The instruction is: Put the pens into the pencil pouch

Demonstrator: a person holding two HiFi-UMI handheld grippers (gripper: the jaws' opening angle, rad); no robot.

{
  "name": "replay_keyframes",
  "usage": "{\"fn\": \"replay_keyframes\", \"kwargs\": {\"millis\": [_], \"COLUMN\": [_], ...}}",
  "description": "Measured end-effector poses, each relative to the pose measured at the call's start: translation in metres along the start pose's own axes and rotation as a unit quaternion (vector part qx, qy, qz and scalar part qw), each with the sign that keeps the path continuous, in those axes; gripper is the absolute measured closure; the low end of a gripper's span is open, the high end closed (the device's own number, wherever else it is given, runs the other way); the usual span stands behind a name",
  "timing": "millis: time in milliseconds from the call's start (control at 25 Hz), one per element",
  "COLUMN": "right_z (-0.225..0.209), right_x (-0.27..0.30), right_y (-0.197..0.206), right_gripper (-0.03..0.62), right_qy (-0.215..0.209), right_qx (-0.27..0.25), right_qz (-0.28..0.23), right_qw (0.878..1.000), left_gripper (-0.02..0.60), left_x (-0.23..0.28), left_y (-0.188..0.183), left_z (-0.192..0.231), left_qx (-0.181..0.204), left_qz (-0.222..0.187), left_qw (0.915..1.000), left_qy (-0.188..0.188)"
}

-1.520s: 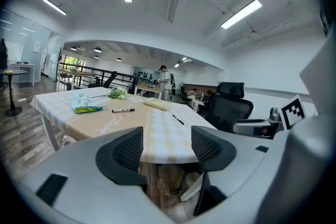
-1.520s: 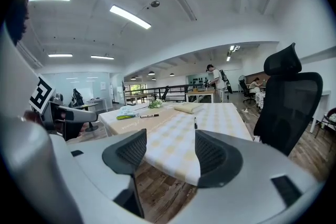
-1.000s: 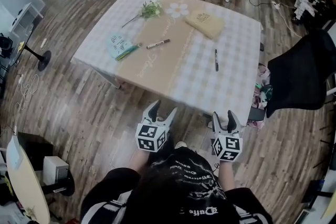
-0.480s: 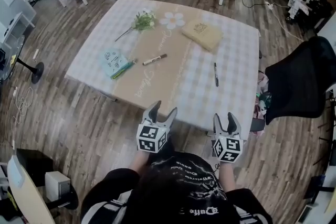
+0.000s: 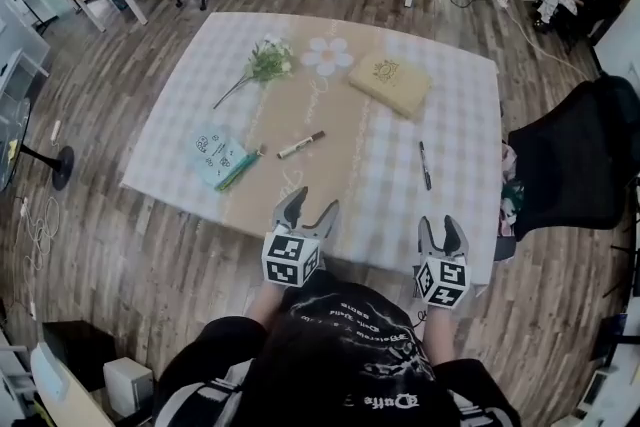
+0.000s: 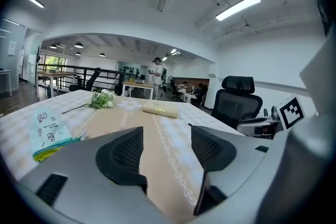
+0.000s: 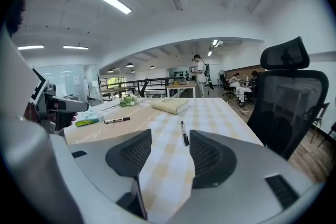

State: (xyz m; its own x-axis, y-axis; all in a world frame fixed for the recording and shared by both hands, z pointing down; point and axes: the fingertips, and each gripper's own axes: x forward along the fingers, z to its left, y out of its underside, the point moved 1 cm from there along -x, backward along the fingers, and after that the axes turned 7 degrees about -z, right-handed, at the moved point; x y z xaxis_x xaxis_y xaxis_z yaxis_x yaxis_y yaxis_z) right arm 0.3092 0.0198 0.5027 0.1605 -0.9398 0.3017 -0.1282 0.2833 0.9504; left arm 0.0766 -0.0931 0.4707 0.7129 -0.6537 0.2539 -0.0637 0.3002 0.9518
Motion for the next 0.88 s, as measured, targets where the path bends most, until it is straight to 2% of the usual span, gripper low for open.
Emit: {"fn": "replay_keyframes", "kwargs": {"millis": [120,320,520,880], "right_z": [0.002,0.01,0.006,0.0], "right_x": [0.019,0.057,0.085,0.13], "right_y": [-0.003,0.001,0.003,0.025], "right_gripper": [0.359,0.36,0.36,0.358], "right_qy": [0.015,0.007,0.027,0.02], "right_qx": [0.003,0.012,0.008,0.003], "right_qz": [0.006,0.024,0.041,0.103], "right_qw": [1.0,1.0,0.999,0.995], "left_gripper": [0.291,0.291,0.291,0.291], "left_x": [0.011,0.025,0.03,0.027], "left_y": [-0.006,-0.008,-0.01,-0.007], "left_z": [0.022,0.061,0.089,0.122], "left_qx": [0.004,0.005,0.012,0.005], "left_qz": [0.004,0.01,0.015,0.019], "left_qw": [0.9999,0.9997,0.9993,0.9998], "left_qy": [0.011,0.022,0.032,0.01]}}
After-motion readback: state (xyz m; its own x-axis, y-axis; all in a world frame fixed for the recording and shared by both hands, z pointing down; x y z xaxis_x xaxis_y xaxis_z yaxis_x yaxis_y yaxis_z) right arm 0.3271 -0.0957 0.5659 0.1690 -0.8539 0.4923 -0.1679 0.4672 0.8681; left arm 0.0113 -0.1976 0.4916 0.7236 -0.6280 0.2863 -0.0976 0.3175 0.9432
